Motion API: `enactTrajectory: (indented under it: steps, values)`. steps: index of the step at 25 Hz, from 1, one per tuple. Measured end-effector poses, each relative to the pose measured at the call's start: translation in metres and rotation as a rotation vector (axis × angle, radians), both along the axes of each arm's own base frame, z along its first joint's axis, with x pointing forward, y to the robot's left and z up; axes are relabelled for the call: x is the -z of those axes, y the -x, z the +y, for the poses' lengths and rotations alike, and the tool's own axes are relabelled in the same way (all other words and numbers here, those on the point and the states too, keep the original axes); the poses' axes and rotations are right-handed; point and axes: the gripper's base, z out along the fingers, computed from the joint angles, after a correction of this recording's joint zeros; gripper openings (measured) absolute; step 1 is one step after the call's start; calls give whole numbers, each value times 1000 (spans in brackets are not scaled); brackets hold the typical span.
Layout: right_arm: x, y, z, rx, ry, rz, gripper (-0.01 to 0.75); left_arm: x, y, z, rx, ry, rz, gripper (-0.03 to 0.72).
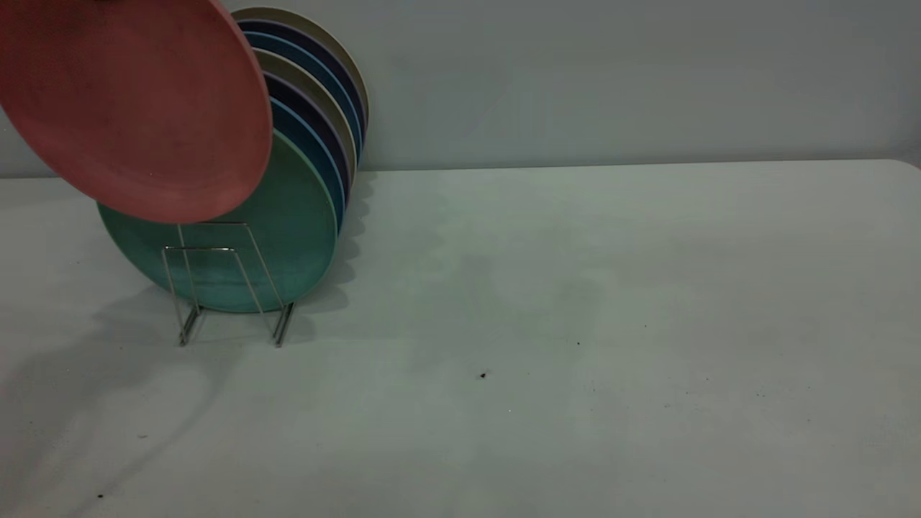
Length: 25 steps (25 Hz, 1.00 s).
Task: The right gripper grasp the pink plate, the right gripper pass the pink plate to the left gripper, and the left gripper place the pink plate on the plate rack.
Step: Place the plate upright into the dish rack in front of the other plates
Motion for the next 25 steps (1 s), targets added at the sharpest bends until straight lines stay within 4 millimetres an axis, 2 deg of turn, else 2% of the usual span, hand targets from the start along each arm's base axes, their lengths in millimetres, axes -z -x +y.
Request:
enactTrajectory:
  steps: [7,11,18,21,25]
  values:
    - [17,70,-22,176,100,-166,365,4,0,0,-3,-1,-2,80]
    - [34,98,-29,230,132,-215,363,3,-2,1,-9,-1,-26,80]
    - [51,122,-34,251,145,-301,363,19,2,1,0,-13,4,80]
    - [53,125,-36,254,156,-309,363,29,4,1,2,-21,3,80]
    - [54,126,-36,254,159,-307,362,32,4,-2,8,-22,-1,80]
